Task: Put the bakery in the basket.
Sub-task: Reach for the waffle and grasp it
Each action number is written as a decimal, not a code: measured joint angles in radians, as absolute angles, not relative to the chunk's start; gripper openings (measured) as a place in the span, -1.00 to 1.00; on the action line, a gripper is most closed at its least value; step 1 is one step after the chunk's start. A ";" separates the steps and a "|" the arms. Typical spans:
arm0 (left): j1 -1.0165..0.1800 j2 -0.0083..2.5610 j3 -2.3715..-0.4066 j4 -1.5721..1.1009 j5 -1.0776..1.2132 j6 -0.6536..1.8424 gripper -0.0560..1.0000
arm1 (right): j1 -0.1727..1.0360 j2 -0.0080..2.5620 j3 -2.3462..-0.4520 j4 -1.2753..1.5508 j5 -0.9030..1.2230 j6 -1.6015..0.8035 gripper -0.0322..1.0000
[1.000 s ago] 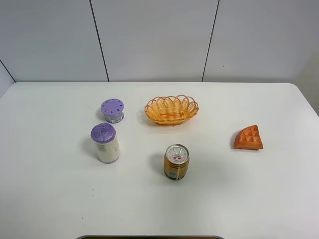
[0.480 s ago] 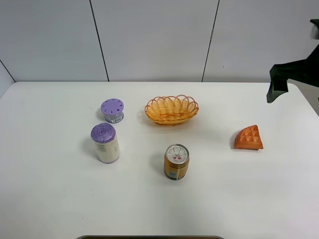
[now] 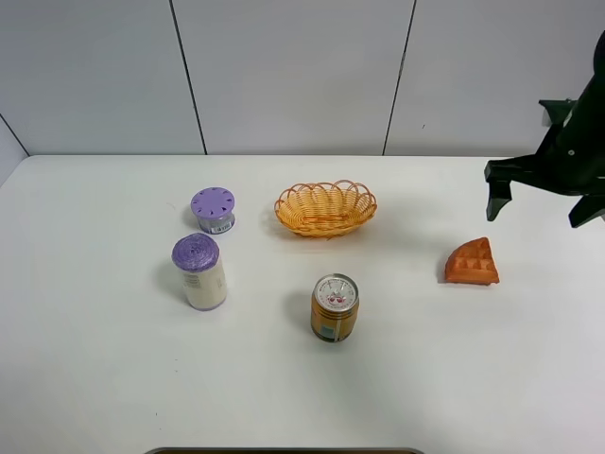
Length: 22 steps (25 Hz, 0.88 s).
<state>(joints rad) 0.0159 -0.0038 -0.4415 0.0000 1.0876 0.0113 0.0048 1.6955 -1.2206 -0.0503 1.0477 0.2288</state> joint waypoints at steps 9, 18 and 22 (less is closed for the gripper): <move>0.016 -0.004 -0.441 0.000 1.088 0.011 0.99 | 0.004 1.886 -1.221 0.035 0.926 0.168 0.98; 0.016 -0.004 -0.441 0.000 1.088 0.011 0.99 | 0.004 1.980 -1.224 0.062 0.895 0.158 0.98; 0.016 -0.004 -0.441 0.000 1.088 0.011 0.99 | 0.004 2.011 -1.224 0.078 0.873 0.155 0.98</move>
